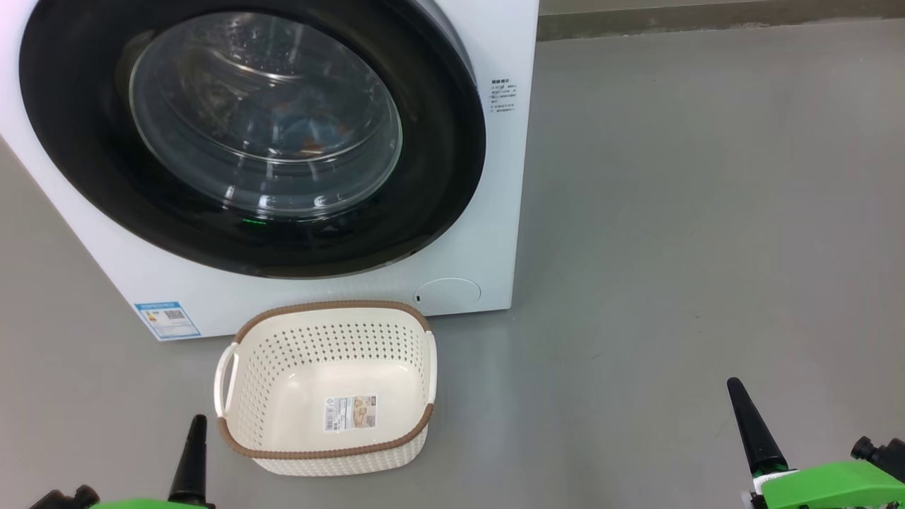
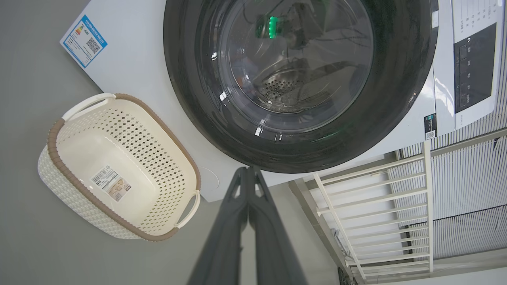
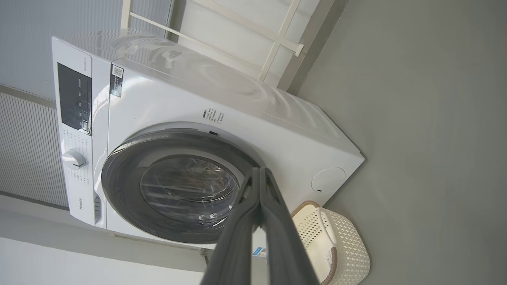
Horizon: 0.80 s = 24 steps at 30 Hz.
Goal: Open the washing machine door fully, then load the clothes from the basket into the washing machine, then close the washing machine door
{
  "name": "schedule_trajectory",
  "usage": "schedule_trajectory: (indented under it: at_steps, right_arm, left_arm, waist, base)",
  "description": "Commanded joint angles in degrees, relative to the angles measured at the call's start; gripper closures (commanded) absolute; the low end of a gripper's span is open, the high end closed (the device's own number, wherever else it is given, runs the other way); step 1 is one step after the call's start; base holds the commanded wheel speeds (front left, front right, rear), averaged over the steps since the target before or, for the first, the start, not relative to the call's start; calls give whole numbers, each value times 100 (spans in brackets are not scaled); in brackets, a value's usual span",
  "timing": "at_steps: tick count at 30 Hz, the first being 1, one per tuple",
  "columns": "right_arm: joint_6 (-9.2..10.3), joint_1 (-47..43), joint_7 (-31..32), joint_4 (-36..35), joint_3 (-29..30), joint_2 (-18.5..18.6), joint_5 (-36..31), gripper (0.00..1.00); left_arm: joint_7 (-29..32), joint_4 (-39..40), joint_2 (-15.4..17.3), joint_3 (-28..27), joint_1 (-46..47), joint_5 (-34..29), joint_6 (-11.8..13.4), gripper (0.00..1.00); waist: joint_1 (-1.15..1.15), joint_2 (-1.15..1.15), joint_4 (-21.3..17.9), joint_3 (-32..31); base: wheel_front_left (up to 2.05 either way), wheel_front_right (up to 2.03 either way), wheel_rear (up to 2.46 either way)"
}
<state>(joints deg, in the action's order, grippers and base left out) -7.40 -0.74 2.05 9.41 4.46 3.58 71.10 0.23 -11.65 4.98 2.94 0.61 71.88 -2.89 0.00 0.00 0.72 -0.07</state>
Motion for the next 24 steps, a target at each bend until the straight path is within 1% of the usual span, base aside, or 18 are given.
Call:
schedule_trajectory:
  at_steps: [1,24]
  right_arm:
    - [-7,294,45,-95,-67,66,180,100]
    - [-8,552,207,274,-17,71,1596,100]
  left_arm:
    - [36,81,59,-198,277,171,-83,100]
    - [334,-131,-32,-578,457,1534,-338,100]
  waist:
    - [0,0,-3,1]
    - [0,0,-50,18]
  base:
    - [0,0,0]
    - [0,0,0]
